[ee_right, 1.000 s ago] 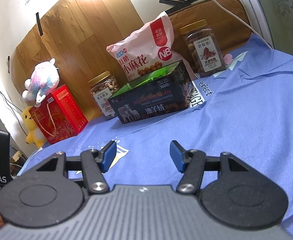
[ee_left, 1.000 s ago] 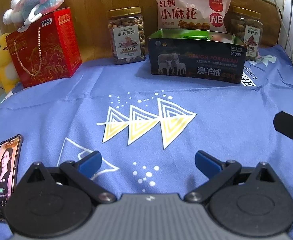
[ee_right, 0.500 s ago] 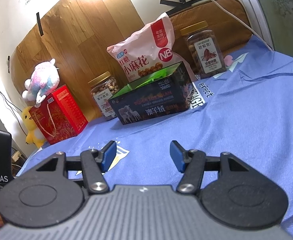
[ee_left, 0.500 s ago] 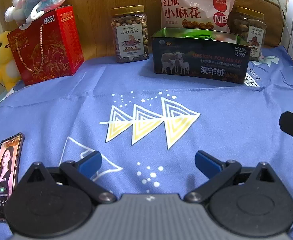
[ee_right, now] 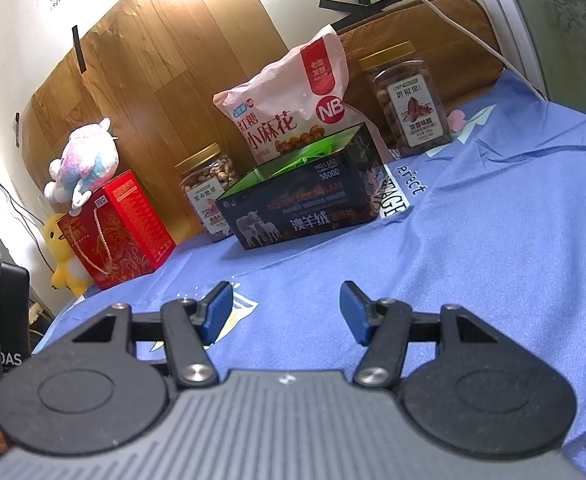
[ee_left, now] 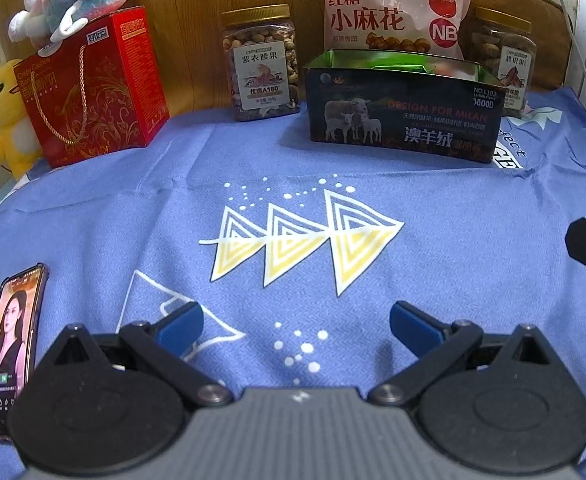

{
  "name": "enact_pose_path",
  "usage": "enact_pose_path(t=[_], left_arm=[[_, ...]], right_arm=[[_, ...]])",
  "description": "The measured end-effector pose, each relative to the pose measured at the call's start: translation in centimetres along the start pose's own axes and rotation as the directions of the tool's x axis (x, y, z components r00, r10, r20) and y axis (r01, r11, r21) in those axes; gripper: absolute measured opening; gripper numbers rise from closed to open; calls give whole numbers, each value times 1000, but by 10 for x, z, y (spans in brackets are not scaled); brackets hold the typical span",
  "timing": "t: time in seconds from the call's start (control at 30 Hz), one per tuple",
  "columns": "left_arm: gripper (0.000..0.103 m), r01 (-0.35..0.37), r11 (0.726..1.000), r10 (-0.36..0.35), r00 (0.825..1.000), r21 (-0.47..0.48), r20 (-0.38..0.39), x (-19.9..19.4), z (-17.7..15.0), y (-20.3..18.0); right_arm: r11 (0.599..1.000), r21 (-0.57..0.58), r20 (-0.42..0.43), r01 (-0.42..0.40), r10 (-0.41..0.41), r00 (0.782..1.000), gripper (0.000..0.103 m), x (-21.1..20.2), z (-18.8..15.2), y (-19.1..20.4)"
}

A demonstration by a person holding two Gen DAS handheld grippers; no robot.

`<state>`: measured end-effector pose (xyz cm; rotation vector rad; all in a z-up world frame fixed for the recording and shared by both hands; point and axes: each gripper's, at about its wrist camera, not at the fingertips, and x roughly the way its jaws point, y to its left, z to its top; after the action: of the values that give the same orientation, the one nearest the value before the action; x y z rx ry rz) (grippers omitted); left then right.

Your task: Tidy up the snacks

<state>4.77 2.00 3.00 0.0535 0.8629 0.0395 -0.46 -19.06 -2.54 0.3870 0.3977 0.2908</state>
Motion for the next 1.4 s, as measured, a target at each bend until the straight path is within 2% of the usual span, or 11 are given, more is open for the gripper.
enact_pose_path(t=[1.4], left_arm=[[103, -4, 1000, 5, 1000, 11, -12, 3, -2, -1]], right_arm=[[1000, 4, -5, 0, 0, 1000, 62, 0, -1, -1]])
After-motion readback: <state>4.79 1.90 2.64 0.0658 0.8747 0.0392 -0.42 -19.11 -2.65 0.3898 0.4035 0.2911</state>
